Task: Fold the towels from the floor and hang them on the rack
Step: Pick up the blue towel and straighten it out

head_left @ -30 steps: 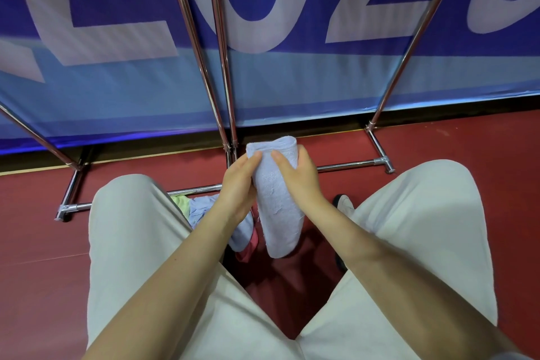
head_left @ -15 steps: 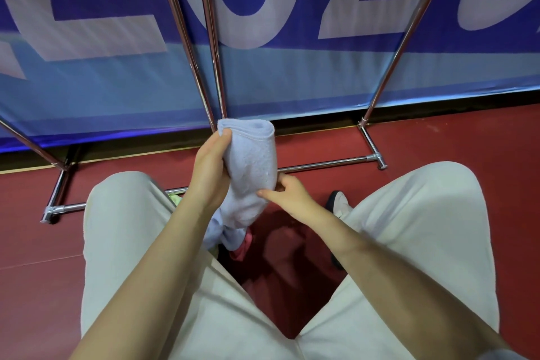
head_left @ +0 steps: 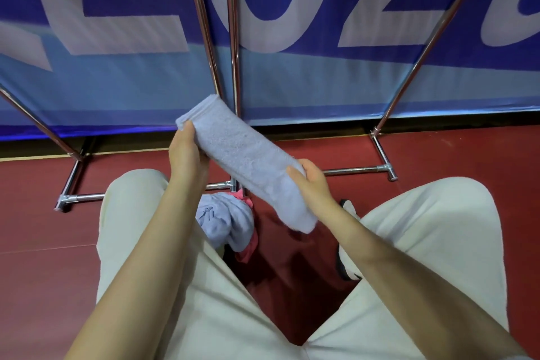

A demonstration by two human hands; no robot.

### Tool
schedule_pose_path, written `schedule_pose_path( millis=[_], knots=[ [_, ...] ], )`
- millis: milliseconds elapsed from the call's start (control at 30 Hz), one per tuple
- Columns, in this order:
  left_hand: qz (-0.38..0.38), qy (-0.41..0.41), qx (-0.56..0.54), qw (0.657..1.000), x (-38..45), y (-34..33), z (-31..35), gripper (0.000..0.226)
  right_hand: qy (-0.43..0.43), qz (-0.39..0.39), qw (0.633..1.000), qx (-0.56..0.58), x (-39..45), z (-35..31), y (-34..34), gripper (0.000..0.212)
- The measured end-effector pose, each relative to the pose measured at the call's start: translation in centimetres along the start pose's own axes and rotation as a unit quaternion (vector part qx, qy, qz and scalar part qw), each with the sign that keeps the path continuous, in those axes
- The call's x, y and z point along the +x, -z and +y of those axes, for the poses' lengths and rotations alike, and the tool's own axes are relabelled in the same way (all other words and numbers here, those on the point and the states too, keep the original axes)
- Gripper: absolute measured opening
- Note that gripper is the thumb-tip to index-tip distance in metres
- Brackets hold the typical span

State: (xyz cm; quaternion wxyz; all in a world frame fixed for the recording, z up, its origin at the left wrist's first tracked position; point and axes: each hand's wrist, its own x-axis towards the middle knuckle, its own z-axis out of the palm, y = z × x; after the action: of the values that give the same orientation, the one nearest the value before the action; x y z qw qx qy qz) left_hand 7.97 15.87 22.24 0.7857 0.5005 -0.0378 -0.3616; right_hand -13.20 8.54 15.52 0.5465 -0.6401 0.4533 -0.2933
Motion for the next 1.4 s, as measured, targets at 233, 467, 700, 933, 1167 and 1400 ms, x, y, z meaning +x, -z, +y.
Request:
schedule_pose_path(
  millis=[233,467,700,933,1167,1400],
  knots=[
    [0.013,-0.14,0.16,0.977,1.9,-3.4,4.2,0.036,0.077,-0.035,0.994,-0.073,4.5,-8.4,3.6,0.015],
    [-0.036,-0.224,0.281,0.932,3.7,-10.6,12.0,0.048,0.18,0.009,0.972,-0.154,9.9,-22.9,7.1,0.009],
    [-0.058,-0.241,0.391,0.886,5.3,-17.9,18.6,0.039,0.286,-0.004,0.942,-0.173,12.9,-37.4,9.1,0.011],
    [-0.176,-0.31,0.307,0.882,2.5,-29.0,24.5,0.033,0.315,-0.016,0.935,-0.163,15.6,-47.6,10.5,0.017],
    [-0.265,-0.264,0.24,0.896,4.5,-36.1,28.0,0.038,0.305,-0.058,0.94,-0.144,18.1,-52.9,13.3,0.019],
    [-0.241,-0.372,0.336,0.831,7.9,-38.2,27.9,0.024,0.298,-0.032,0.937,-0.182,22.7,-53.2,15.2,0.016]
  ],
)
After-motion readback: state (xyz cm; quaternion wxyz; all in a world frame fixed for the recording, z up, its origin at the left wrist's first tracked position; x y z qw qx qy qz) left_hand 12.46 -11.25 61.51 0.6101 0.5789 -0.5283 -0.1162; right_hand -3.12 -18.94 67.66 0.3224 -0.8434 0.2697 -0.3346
